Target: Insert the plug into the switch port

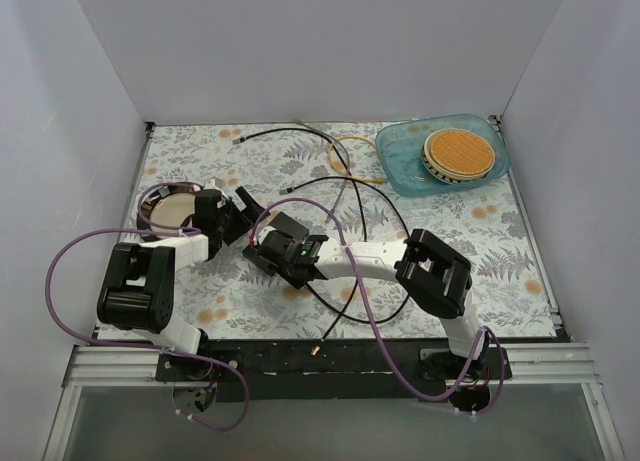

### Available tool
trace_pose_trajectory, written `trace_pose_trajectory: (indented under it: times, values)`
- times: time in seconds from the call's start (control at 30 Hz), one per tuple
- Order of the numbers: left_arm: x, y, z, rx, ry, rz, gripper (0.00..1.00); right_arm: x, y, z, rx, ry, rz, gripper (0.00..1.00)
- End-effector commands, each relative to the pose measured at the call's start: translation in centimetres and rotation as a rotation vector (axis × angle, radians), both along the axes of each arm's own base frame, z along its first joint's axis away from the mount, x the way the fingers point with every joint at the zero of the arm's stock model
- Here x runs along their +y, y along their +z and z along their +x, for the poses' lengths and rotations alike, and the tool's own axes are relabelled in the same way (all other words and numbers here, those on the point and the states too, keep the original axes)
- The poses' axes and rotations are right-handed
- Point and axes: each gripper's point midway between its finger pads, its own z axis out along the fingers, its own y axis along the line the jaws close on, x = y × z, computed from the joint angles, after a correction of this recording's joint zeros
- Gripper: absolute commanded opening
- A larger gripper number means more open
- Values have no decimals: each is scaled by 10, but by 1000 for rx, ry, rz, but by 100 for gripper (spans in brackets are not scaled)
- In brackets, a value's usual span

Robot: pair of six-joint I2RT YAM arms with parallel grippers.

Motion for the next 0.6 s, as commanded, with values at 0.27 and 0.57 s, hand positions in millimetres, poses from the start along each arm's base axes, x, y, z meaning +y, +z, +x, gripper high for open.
trace_pose_trajectory:
  times: [0.27, 0.57]
  values:
    - [2, -11, -8, 36, -7, -1, 98, 9, 4, 8, -32, -23, -31, 1]
    - [-1, -12, -8, 37, -25, -11, 98, 13, 4, 7, -26, -17, -41, 1]
